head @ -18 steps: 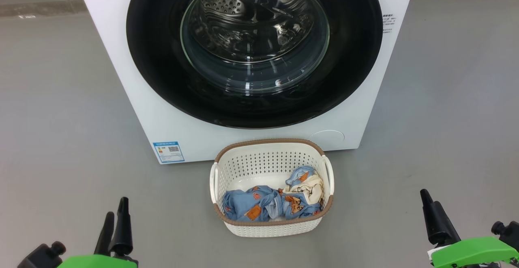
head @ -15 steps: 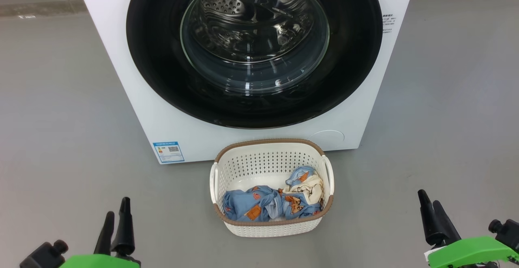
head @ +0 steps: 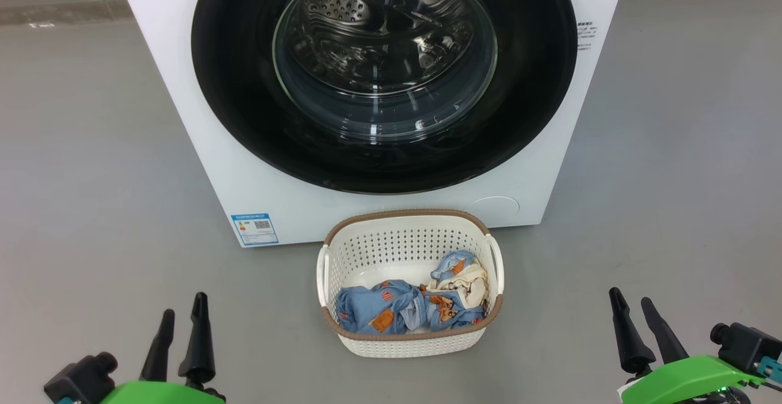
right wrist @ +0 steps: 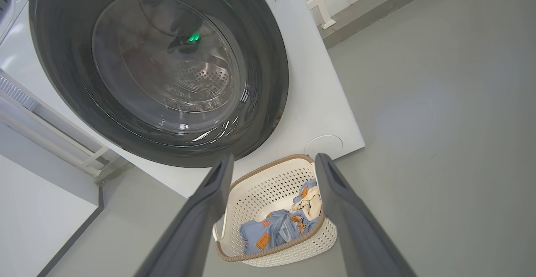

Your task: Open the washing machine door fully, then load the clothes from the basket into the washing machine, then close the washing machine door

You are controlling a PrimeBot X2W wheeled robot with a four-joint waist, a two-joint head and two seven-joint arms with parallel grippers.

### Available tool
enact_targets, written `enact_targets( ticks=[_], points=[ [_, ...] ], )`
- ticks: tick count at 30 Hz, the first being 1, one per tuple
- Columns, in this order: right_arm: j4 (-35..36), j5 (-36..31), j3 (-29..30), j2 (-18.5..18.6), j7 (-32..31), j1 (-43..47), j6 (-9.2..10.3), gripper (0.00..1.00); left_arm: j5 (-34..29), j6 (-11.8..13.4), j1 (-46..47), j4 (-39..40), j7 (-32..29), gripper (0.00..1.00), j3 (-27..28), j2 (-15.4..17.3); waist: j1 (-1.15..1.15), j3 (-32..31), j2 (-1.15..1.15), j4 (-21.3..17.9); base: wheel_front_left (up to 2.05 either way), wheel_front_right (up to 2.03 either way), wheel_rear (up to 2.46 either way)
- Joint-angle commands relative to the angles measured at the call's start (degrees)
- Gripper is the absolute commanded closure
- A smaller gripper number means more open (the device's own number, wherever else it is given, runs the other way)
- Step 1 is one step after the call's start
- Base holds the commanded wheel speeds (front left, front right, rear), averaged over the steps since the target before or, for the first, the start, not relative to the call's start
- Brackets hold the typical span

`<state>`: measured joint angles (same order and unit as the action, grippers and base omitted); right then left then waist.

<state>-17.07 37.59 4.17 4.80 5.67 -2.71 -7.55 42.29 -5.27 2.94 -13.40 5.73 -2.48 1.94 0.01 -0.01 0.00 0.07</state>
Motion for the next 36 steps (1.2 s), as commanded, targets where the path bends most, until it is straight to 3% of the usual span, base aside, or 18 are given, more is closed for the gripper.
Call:
enact_targets(
  ticks=[1, 36],
  points=[
    [1.9, -2.5, -1.2, 0.4, 0.7, -2.9, 0.04, 0.00, -2.2, -0.2, 2.0, 1.8, 0.9, 0.00, 0.8, 1.1, 0.00, 0.0, 0.00, 0.0, 0.00, 0.00, 0.00],
    [3.9, -27.3, -2.9, 0.4, 2.7, -3.2, 0.06, 0.00, -25.6, 1.1, 2.8, -1.7, 6.8, 0.00, -1.5, 1.4, -0.01, -0.4, 0.00, 0.1, 0.00, 0.00, 0.00]
  ],
)
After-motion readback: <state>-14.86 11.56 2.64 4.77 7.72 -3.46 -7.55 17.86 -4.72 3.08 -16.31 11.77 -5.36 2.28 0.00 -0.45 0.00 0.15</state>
